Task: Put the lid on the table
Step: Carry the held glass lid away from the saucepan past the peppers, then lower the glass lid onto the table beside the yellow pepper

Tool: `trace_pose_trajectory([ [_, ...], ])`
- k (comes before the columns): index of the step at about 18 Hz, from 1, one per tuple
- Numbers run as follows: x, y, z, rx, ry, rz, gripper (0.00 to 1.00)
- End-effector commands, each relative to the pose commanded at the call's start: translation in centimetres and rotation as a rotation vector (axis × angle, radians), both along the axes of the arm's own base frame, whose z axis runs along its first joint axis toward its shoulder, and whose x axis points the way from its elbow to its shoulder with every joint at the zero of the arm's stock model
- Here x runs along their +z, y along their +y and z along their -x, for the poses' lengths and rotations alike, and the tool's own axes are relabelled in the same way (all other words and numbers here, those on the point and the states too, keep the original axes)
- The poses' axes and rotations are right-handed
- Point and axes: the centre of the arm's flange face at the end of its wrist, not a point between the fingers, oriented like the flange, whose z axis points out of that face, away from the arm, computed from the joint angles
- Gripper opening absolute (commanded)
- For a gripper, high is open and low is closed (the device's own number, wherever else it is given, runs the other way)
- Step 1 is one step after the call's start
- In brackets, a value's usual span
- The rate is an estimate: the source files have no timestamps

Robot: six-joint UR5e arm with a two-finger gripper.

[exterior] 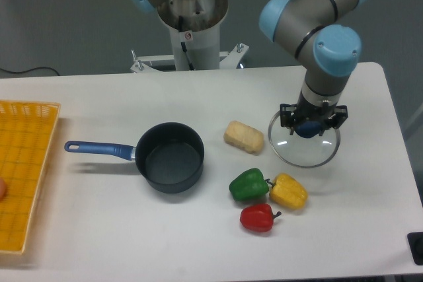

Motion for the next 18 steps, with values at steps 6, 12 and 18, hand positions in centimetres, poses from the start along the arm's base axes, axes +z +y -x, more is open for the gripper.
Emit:
trace_pose_trajectory([
  [6, -1.4, -0.9, 1.8, -0.028, -0.004, -0.028, 0.63],
  [12, -3.3, -1.6, 3.0, -0.027, -0.012, -0.028, 0.63],
  [18, -4.6, -1.4, 3.5, -0.028, -0.003, -0.026, 0.63],
])
